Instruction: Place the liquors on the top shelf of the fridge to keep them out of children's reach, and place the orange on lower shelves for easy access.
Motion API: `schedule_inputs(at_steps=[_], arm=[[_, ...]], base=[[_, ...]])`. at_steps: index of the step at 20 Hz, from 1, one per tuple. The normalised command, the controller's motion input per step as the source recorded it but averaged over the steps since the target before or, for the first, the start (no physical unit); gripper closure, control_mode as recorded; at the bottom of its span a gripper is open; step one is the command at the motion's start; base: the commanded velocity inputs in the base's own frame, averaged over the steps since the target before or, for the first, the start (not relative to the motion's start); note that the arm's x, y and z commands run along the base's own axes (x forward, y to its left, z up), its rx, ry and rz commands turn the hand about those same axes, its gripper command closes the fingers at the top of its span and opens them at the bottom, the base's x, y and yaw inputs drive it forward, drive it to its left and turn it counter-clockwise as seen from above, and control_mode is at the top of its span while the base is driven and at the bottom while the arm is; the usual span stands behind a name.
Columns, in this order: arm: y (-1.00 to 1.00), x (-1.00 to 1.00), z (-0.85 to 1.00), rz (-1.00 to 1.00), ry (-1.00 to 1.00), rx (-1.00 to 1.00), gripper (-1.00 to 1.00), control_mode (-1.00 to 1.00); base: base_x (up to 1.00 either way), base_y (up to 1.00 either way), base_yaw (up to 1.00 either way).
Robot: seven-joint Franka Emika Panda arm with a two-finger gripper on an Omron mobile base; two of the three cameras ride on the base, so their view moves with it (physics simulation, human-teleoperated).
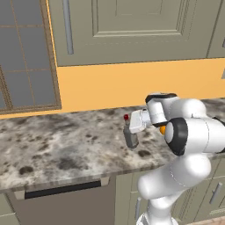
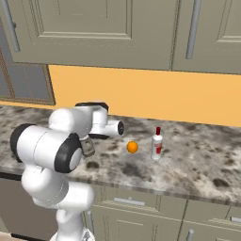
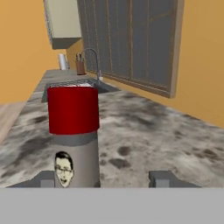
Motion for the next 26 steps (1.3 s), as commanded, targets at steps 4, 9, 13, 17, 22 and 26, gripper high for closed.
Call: schedule_inputs(at_steps=[4, 9, 13, 17, 22, 26], arm=[[0.0, 0.0, 0.0, 0.0, 0.0, 0.0, 1.0, -1.0], [0.0, -0.31, 0.56, -0.03, 0.02, -0.02, 1.0, -1.0], [-0.01, -0.62, 0.91, -0.21, 0.15, -0.04, 1.0, -1.0], [-0.01, -0.61, 0.82, -0.31, 0.17, -0.03, 1.0, -1.0], [0.0, -0.52, 0.54, -0.45, 0.06, 0.0, 1.0, -1.0], [0.0, -0.6, 0.36, -0.43, 0.0, -0.02, 1.0, -1.0]], base=[[0.0, 0.0, 0.0], [0.0, 0.0, 0.0], [0.0, 0.0, 0.0], [0.0, 0.0, 0.0], [0.0, 0.0, 0.0], [0.0, 0.0, 0.0]])
